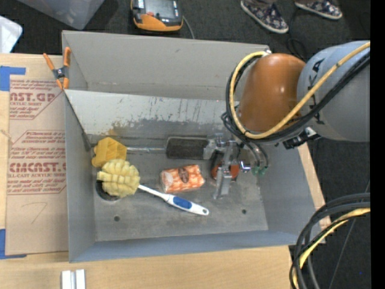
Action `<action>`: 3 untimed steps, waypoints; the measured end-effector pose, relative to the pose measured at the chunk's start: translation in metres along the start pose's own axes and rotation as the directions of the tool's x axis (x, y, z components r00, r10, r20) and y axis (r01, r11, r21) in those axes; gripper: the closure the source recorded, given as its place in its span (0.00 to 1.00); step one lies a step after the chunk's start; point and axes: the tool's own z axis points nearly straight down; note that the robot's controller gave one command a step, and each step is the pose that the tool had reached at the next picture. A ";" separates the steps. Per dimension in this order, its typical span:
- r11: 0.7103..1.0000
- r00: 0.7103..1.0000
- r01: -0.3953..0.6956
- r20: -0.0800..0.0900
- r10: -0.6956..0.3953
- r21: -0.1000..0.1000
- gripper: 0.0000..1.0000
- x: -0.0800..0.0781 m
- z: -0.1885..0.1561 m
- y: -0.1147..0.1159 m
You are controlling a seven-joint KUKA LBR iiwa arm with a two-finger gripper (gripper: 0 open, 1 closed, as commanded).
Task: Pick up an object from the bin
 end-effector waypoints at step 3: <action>0.924 0.923 0.383 0.025 -0.383 0.010 0.00 -0.030 0.039 0.075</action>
Offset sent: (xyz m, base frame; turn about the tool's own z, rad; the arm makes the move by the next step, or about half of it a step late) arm 0.0109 0.0779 -0.1058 0.0318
